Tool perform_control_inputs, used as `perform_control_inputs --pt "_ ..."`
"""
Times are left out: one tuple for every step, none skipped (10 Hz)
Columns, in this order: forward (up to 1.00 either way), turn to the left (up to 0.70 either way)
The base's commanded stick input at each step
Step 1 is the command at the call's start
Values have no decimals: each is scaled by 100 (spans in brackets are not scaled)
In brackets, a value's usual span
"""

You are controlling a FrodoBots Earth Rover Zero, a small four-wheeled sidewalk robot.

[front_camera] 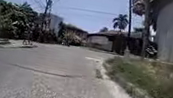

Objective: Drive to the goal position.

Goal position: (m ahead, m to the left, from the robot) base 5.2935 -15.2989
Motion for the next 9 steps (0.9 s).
perform_control_inputs --pt "100 0" --pt "100 0" --pt "100 0" --pt "100 0" --pt "100 0" --pt "100 0" --pt "100 0" --pt "100 0" --pt "100 0"
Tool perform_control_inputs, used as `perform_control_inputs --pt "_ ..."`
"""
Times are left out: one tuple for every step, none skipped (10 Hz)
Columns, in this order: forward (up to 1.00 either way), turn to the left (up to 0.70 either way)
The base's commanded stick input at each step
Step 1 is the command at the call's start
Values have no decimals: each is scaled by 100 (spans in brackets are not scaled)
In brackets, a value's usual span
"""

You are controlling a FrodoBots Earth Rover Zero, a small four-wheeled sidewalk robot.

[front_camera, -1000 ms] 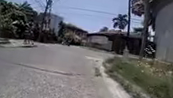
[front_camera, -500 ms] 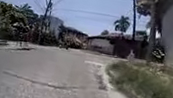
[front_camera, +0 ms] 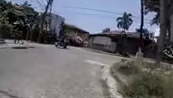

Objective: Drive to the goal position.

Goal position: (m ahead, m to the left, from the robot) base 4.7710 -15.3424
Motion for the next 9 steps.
perform_control_inputs --pt "100 0" --pt "100 0" --pt "100 0" --pt "100 0" --pt "100 0" --pt "100 0" --pt "100 -24" --pt "100 -37" --pt "100 -37"
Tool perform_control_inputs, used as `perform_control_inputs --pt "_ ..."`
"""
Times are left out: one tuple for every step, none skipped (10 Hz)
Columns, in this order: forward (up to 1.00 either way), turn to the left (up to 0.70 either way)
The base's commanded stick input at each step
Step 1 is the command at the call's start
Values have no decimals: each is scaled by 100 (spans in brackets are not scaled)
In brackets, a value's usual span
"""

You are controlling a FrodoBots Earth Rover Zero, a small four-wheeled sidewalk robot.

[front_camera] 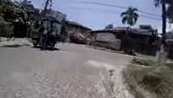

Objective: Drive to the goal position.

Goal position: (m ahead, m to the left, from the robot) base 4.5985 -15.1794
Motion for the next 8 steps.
perform_control_inputs --pt "100 -26" --pt "100 -2" --pt "100 0" --pt "100 0" --pt "100 0" --pt "100 0" --pt "100 0" --pt "100 0"
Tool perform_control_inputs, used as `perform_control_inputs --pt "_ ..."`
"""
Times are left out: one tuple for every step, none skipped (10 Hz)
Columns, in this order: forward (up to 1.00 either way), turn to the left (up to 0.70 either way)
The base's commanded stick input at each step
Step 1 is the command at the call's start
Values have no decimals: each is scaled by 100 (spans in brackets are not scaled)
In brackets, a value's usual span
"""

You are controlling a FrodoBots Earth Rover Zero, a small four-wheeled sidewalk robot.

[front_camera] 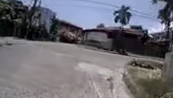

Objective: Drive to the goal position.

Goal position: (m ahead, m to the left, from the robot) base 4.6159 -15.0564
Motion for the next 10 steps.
perform_control_inputs --pt "100 0" --pt "100 0" --pt "100 0" --pt "100 0" --pt "100 0" --pt "100 0" --pt "100 -17" --pt "100 -34" --pt "100 -39" --pt "100 -39"
